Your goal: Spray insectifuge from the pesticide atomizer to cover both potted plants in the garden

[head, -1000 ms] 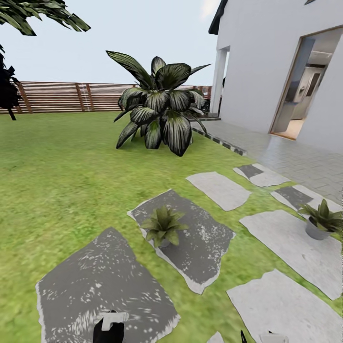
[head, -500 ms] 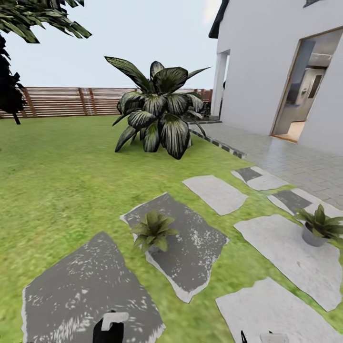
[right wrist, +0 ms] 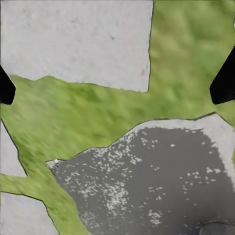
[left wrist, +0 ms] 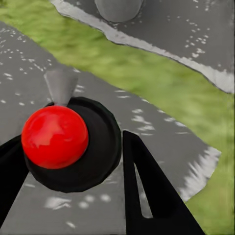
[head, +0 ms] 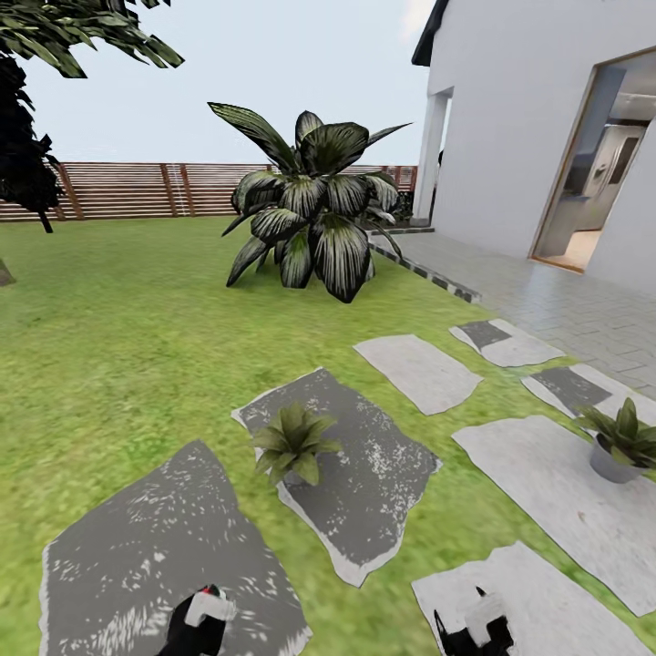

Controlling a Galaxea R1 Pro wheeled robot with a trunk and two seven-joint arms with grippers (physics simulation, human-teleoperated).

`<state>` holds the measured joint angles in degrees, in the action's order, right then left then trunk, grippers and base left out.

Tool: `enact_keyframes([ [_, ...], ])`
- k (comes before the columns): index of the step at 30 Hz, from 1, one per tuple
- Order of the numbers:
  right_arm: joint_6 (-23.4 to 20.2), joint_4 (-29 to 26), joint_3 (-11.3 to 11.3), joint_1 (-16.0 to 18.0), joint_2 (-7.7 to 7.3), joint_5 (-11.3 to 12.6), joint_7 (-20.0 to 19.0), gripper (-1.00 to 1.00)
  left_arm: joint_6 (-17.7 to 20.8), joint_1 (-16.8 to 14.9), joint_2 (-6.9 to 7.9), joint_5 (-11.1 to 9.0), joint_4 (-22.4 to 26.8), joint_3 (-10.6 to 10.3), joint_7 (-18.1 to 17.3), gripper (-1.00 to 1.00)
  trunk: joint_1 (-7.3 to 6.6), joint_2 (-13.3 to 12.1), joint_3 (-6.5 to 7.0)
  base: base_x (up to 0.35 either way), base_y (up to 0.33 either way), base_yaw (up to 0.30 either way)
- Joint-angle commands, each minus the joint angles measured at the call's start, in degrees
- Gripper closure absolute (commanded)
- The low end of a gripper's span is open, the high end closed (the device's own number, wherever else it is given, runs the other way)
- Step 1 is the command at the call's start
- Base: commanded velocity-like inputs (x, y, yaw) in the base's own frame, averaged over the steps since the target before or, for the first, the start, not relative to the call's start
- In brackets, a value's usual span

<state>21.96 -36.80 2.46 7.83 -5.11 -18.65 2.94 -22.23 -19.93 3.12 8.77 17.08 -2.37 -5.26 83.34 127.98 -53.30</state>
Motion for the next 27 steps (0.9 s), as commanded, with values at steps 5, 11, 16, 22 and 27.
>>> enact_keyframes([
  [5,-0.1,0.0,0.4,5.9,-0.07,-10.9,-13.0,-1.0,1.7,-0.6,2.41,7.6,0.7,0.1,-12.6,1.0,-0.01,0.0,-0.05,0.0,0.0,0.0],
  [11,-0.2,-0.1,0.4,9.7,-0.3,-12.6,-27.1,-1.0,2.5,-4.8,3.65,12.4,0.8,-0.1,-21.8,1.0,-0.01,0.0,-0.05,0.0,0.0,0.0],
  [16,-0.1,-0.1,0.4,10.7,-0.33,-12.9,-31.3,-1.0,4.7,-7.5,3.64,18.0,0.8,0.0,-27.1,1.0,-0.01,0.0,-0.05,0.0,0.0,0.0],
  [22,0.0,0.0,0.5,11.4,-0.34,-12.9,-38.4,-1.0,8.2,-8.6,2.83,21.3,1.0,-0.1,-28.6,1.0,-0.01,0.0,-0.05,0.0,0.0,0.0],
  [27,0.0,-0.1,1.0,11.6,-0.22,-14.1,-42.2,-1.0,8.6,-8.8,2.3,24.9,1.2,-0.1,-31.0,1.0,-0.01,0.0,-0.05,0.0,0.0,0.0],
])
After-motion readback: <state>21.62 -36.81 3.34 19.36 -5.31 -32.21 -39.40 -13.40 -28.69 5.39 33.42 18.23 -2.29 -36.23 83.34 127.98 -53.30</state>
